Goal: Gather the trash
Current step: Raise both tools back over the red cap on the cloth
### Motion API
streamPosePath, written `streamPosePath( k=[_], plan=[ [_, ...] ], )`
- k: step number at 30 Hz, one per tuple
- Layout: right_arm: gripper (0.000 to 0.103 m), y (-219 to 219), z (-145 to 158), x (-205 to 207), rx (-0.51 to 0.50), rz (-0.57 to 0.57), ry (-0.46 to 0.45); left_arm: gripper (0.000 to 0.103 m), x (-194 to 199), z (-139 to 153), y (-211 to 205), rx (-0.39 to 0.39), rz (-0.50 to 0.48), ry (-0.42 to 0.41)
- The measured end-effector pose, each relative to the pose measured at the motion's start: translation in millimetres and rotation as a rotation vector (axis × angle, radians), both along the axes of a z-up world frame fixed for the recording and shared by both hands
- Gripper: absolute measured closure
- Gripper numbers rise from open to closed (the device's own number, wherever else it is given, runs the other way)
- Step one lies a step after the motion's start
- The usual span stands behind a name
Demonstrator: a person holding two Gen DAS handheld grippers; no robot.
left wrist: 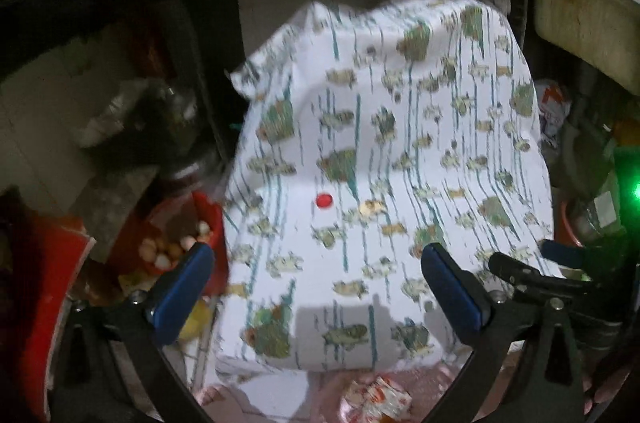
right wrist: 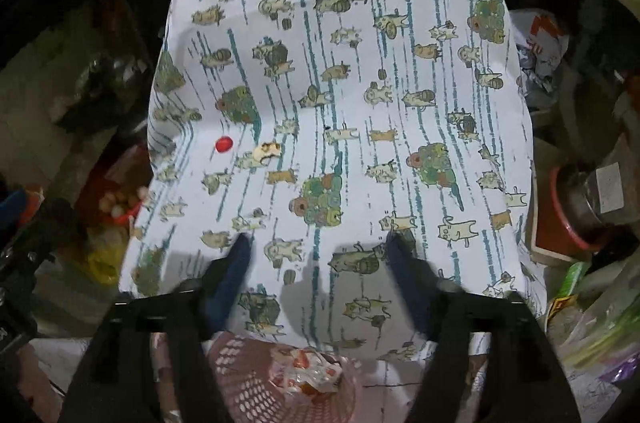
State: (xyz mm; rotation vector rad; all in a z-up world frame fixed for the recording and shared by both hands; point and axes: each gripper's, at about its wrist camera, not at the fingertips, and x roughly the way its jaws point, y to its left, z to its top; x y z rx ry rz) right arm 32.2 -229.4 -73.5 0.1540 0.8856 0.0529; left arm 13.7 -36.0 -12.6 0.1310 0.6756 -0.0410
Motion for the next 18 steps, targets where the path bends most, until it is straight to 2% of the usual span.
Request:
streamPosePath(
  k=[1, 5, 7, 9, 12, 15, 18],
  plan=[
    [0.009, -1.3, 2.4, -0.9, -0.010, -0.014, -0.020, 0.000, -1.9, 2.6, 0.4, 0.003, -0.002, -0.016],
    [0.009, 0.9, 12.2, -4.2, -0.061, -0.042, -0.084, 0.000, -5.2, 12.0, 6.0, -0.094, -0.001, -0.062],
    [0.009, 3.7, 18.2, -2.7, -0.078, -0.027, -0.101, 0.000, -6.5, 20.5, 3.4, -0.059, -0.006, -0.120],
    [0.009, 6.9, 25.7, 0.8, -0.102, -0.021, -0.123, 0.000, -0.7, 31.2, -1.9, -0.016, -0.028, -0.139],
    [0.008, 12.2, 38.3, 14.0, -0.138, 0.002, -0.127, 0.000, 10.3, 45.7, -1.6, -0.027, -0.032, -0.147],
    [0.004, 13.5, 50.6, 38.2, -0.125, 0.046, -0.100, 0.000, 26.0, 62.1, 2.3, -0.061, -0.026, -0.191],
    [0.004, 9.5, 59.5, 61.3, -0.099, 0.007, -0.121, 0.000, 47.4, 70.4, 2.8, -0.044, -0.056, -0.194]
  ],
)
